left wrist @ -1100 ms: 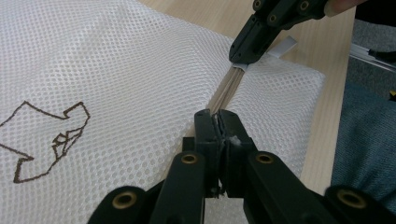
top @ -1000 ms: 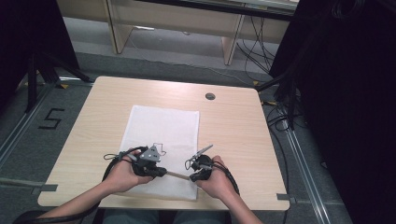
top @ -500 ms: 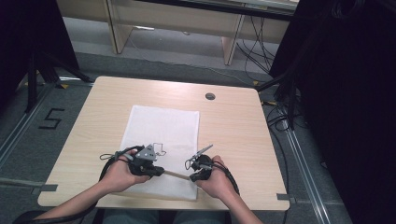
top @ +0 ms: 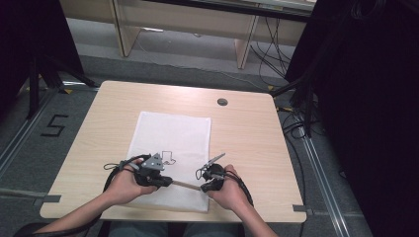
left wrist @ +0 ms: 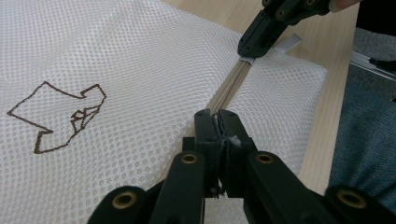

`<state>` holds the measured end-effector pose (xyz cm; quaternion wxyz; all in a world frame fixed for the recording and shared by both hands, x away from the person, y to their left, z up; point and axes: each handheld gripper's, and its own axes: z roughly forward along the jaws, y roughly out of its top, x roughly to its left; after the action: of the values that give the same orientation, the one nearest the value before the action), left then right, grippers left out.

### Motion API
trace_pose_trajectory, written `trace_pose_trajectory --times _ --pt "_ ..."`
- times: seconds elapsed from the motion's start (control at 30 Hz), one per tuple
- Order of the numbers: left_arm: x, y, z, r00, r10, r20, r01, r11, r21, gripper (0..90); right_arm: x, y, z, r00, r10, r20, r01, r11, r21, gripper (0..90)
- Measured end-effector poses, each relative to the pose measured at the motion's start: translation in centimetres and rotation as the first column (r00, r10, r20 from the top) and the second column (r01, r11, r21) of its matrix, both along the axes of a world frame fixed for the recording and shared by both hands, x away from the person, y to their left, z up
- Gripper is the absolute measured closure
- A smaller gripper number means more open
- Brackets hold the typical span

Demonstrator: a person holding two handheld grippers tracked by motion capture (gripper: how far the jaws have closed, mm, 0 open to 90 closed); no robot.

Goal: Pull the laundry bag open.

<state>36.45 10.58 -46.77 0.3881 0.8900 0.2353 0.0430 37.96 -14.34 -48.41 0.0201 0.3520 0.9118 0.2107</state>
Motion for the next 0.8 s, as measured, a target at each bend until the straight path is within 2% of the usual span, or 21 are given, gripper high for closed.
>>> trace_pose_trajectory --times 0.23,0.3,0.37,0.4,0.43,0.8 --pt "-0.11 0.31 0.02 0.9998 0.017 -0.007 -0.017 0.9999 -0.001 87.2 0.01 -0.01 0.00 1.0000 0.001 0.000 -0.001 1.000 0.000 90.0" --pt "0.05 0.55 0.10 0.9999 0.001 0.012 -0.001 0.9998 0.018 87.2 0.00 0.00 0.00 1.0000 -0.001 -0.001 0.001 1.000 0.000 90.0" --pt "-0.07 0.66 0.14 0.9998 0.022 0.001 -0.022 0.9998 0.001 87.2 0.01 0.01 0.00 1.0000 0.000 0.000 0.000 1.000 -0.001 90.0" --pt "0.03 0.73 0.14 0.9999 0.010 0.006 -0.010 0.9999 -0.004 87.2 0.01 0.00 0.00 1.0000 0.000 0.000 0.000 1.000 -0.001 90.0" --pt "-0.04 0.81 0.09 0.9997 0.025 -0.006 -0.025 0.9997 -0.002 87.2 -0.03 0.02 0.02 1.0000 -0.006 -0.005 0.006 1.000 0.000 90.0" --pt "-0.02 0.86 0.10 0.9998 0.021 -0.006 -0.021 0.9998 0.002 87.2 -0.02 0.01 0.01 1.0000 -0.004 -0.004 0.004 1.000 0.000 90.0"
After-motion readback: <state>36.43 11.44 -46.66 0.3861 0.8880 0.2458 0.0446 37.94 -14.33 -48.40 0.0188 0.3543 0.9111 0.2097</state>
